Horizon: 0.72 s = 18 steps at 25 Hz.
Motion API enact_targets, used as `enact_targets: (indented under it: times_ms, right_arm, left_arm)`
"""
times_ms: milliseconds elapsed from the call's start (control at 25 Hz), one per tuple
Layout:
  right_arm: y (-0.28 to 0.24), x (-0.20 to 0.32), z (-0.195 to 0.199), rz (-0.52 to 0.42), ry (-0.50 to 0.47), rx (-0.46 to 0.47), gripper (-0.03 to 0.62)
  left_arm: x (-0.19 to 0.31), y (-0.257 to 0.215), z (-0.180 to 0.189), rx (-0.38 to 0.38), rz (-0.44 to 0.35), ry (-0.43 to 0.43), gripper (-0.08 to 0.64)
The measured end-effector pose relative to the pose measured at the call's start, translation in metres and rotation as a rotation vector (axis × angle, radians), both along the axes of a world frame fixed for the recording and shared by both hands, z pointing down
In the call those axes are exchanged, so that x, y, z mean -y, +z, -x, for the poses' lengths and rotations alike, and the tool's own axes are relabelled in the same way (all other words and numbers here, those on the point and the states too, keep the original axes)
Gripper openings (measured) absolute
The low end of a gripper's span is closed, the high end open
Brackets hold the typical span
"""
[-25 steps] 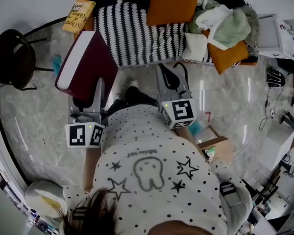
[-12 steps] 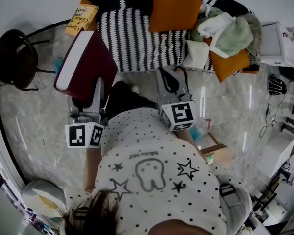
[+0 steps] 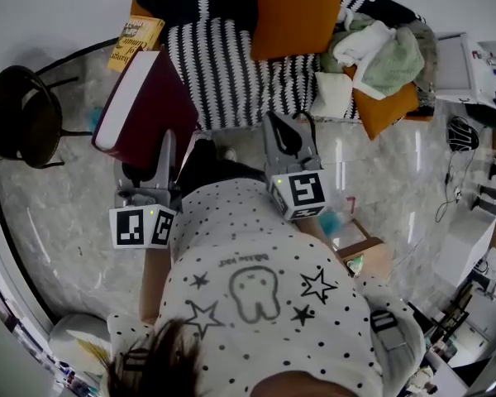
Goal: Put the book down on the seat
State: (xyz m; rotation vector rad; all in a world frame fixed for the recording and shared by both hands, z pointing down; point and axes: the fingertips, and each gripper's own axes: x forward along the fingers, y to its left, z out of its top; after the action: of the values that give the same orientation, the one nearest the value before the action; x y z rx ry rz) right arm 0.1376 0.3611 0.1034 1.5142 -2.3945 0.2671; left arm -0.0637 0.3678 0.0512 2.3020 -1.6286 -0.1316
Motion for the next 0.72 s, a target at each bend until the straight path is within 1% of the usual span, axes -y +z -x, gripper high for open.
enact_targets:
  times_ms: [120, 200, 440, 720]
  right_arm:
    - [-0.001, 0.026, 0.022, 0.001, 0.015, -0.001, 0.002]
    - [0.0, 0.037, 0.031, -0.004, 0.028, -0.002, 0.002]
    - [-0.003, 0.041, 0.025, -0.006, 0.066, 0.004, 0.002]
    - [-0.009, 0.043, 0.022, 0.0, 0.079, 0.005, 0.002]
  left_arm:
    - [0.028, 0.001, 0.017, -0.004, 0.006, 0.034, 0.227]
    - [0.041, 0.002, 0.024, -0.005, 0.007, 0.05, 0.227]
    - [0.049, -0.002, 0.019, 0.0, -0.002, 0.079, 0.227]
    - [0.051, -0.009, 0.016, 0.006, 0.001, 0.092, 0.227]
